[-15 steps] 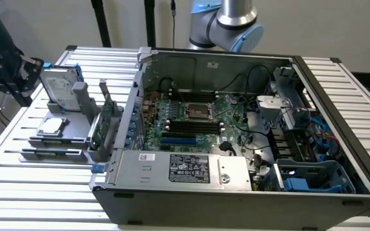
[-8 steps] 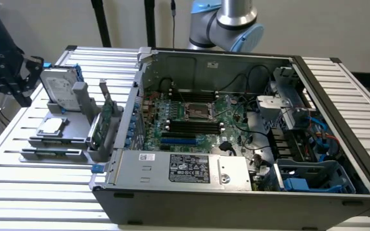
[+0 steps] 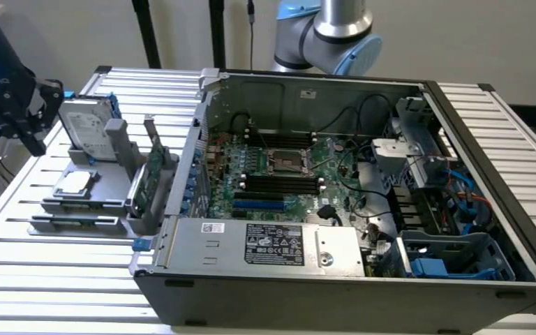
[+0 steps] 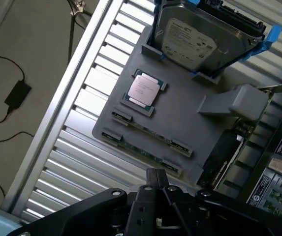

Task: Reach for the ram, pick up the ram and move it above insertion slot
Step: 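Pick up the ram and move it above insertion slot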

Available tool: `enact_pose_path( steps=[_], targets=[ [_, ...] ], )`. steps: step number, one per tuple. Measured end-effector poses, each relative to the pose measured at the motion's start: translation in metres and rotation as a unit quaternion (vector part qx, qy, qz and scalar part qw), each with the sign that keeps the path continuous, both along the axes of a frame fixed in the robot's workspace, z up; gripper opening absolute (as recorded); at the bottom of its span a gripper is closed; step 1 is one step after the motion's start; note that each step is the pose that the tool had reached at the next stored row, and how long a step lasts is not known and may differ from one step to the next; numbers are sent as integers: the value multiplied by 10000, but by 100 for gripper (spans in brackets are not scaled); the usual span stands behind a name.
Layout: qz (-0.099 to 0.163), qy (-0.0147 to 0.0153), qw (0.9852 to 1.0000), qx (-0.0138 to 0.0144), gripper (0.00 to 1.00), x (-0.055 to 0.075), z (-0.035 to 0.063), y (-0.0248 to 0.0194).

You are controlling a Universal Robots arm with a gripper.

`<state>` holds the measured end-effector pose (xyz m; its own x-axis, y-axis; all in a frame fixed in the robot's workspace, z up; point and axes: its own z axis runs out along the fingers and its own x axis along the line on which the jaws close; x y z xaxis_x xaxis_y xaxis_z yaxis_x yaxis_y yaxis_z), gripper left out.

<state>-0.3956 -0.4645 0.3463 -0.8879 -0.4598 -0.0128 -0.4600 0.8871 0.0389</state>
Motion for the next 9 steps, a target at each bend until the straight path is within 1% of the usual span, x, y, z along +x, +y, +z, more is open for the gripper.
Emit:
enact_pose_path(
  steps=[2,4,6,9],
  targets=[
    [186,-8,9998,0,11,0,-4,0],
    [366,-16,9993,0,11,0,-8,0],
    [548,-23,9985,0,11,0,-12,0],
    [820,-34,9966,0,11,0,-19,0]
  ],
)
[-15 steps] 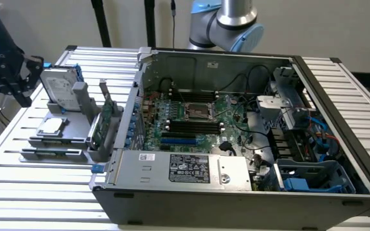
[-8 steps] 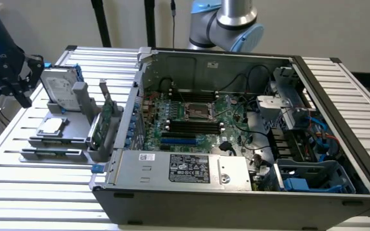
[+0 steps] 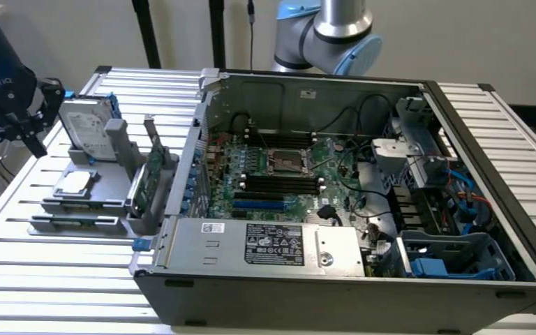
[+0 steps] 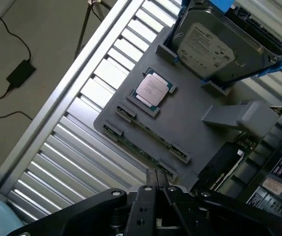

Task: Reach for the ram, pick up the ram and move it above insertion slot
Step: 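Pick up the ram and move it above insertion slot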

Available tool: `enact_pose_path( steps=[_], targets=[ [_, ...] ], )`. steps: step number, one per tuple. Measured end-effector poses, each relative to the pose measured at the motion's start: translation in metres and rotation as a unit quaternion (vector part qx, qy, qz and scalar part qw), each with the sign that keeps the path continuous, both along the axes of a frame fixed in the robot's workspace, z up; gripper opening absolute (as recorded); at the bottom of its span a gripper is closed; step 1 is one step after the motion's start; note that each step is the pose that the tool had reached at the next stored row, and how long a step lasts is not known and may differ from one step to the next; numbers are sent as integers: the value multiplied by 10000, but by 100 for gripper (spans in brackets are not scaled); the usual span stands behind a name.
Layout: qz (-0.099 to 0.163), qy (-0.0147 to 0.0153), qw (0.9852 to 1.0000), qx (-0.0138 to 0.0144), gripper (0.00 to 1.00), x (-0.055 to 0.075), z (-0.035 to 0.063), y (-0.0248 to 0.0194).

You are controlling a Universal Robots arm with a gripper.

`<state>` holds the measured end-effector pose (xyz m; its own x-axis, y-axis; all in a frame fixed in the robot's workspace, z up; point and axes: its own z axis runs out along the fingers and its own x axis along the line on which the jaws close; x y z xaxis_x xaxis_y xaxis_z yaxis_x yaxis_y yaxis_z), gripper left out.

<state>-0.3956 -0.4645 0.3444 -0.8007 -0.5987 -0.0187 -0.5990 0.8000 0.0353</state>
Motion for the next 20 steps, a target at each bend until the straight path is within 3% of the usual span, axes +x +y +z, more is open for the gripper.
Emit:
enact_pose_path(
  steps=[5,9,15,20],
  targets=[
    [455,-17,9990,0,11,0,-11,0],
    [814,-30,9967,0,11,0,-21,0],
    [1358,-49,9907,0,11,0,-36,0],
    [1810,-65,9835,0,11,0,-48,0]
  ],
)
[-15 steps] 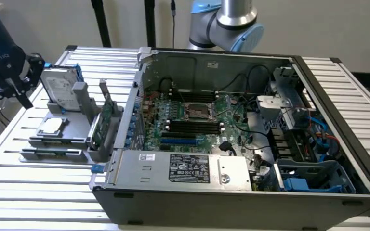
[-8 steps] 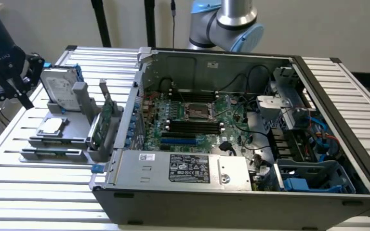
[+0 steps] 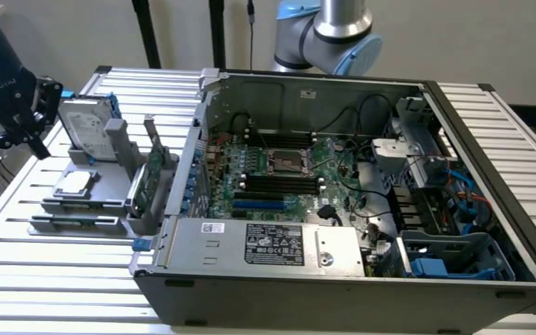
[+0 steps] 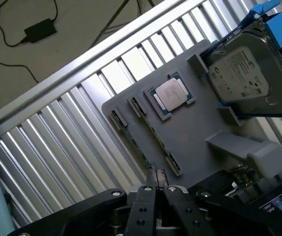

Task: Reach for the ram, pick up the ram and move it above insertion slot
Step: 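Pick up the ram and move it above insertion slot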

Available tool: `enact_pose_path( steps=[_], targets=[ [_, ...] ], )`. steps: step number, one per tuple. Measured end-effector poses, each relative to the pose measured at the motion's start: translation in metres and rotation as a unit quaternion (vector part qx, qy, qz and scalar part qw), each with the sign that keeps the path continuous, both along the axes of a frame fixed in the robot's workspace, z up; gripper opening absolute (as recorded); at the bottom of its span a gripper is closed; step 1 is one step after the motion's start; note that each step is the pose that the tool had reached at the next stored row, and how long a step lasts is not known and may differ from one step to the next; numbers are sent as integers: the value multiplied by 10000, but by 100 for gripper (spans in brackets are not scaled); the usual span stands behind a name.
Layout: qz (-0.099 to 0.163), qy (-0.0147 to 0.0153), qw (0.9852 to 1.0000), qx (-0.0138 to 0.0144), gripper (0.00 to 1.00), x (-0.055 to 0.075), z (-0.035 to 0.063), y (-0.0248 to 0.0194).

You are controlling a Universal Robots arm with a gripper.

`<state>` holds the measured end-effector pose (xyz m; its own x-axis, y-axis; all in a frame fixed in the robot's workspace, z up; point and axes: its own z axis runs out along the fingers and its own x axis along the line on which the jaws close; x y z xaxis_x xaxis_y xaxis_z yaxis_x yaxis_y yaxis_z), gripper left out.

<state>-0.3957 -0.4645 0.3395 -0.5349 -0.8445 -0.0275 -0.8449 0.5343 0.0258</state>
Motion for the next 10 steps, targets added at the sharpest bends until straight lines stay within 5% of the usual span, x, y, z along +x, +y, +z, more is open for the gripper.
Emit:
enact_pose_path(
  steps=[5,10],
  targets=[
    [458,-16,9990,0,11,0,-12,0],
    [907,-31,9959,0,11,0,-24,0]
  ],
)
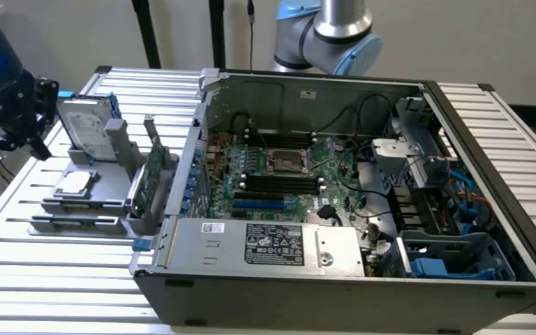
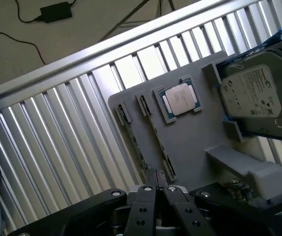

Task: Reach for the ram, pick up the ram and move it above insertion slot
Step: 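Pick up the ram and move it above insertion slot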

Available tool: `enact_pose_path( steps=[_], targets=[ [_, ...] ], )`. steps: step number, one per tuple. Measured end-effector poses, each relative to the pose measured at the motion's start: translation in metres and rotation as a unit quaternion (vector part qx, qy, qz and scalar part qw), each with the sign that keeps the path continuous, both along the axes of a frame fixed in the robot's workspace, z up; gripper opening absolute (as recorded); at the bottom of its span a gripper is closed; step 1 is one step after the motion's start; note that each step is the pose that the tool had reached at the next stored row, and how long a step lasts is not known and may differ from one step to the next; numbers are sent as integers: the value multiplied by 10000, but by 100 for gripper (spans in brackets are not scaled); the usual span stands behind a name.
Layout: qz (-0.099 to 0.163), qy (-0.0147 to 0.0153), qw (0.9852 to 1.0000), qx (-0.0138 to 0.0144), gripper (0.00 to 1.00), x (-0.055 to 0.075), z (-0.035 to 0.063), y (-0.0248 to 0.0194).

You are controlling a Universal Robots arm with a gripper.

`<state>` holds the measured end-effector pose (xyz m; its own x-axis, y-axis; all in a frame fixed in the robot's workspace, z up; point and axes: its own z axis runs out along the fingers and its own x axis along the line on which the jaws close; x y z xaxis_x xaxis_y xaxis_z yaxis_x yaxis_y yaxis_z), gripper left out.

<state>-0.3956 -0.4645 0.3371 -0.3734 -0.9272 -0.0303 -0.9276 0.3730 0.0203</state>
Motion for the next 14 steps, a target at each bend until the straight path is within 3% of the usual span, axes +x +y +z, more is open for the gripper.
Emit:
enact_pose_path(
  steps=[4,7,11,14],
  targets=[
    [362,-12,9993,0,11,0,-9,0],
    [640,-22,9979,0,11,0,-17,0],
    [998,-33,9950,0,11,0,-27,0],
    [1271,-41,9919,0,11,0,-34,0]
  ],
)
